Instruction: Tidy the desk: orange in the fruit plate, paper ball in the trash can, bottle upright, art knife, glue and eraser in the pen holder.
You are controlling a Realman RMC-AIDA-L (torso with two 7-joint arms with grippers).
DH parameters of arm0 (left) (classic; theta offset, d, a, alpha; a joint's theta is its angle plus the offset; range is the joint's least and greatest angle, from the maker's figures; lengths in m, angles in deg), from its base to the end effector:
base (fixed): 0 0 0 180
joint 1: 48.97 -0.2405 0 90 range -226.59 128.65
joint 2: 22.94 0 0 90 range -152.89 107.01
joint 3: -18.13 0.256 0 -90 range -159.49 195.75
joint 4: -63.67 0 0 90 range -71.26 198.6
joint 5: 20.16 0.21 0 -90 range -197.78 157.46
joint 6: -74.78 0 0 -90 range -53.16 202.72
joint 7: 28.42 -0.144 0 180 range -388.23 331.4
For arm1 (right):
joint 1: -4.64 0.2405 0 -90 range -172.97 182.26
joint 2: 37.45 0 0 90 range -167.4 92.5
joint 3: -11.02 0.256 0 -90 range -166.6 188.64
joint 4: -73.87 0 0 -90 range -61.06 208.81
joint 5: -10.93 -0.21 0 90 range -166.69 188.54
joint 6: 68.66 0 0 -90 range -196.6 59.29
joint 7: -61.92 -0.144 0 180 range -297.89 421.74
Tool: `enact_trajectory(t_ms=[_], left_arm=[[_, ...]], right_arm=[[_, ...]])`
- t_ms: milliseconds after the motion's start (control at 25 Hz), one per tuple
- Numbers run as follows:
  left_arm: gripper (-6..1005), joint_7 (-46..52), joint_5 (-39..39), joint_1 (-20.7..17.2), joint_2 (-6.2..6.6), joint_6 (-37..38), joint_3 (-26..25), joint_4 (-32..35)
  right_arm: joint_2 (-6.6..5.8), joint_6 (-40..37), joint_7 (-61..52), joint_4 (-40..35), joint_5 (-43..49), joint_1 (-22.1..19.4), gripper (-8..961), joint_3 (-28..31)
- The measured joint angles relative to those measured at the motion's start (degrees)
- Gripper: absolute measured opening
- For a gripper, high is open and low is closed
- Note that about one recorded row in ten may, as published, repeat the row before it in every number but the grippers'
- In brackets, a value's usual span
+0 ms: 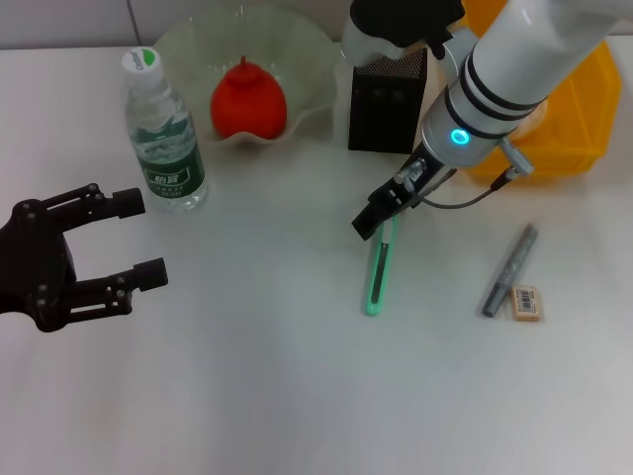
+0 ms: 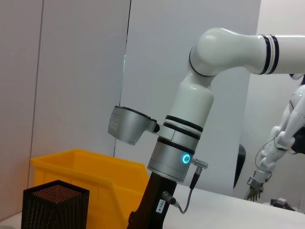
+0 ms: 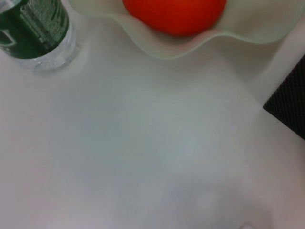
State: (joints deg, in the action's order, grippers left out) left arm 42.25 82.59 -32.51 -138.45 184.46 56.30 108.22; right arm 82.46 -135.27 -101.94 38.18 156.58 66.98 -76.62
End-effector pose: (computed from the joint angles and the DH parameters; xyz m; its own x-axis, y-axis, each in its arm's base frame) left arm -0.2899 0.2533 0.0631 0.7456 0.1544 0.6483 0.3317 -0.9297 -0.1601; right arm 0.1371 0.4129 -0.0893 0.6121 -0.7650 0.2002 -0.6085 -0.6174 -0.4985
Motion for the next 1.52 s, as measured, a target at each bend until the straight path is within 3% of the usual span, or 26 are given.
enact_trajectory(t_ms=[1000,1320,1520], left_arm=[[815,0.0,0.0,0.1,-0.24,-0.4,0.1,0.0],[815,0.0,0.0,0.1,-0.23,-0.4,0.1,-0.1],[815,-0.2,0.0,0.1,-0.23,-0.5,0.1,-0.7]], right_arm=[[-0.04,3.2,0.0,1.5,-2.7,-0.4,838,-5.1],[-0.03,3.3,-0.1,1.5,-2.8,-0.4,687,-5.2],[-0.03,3.3,0.1,1.6,-2.8,-0.5,472,-5.2]])
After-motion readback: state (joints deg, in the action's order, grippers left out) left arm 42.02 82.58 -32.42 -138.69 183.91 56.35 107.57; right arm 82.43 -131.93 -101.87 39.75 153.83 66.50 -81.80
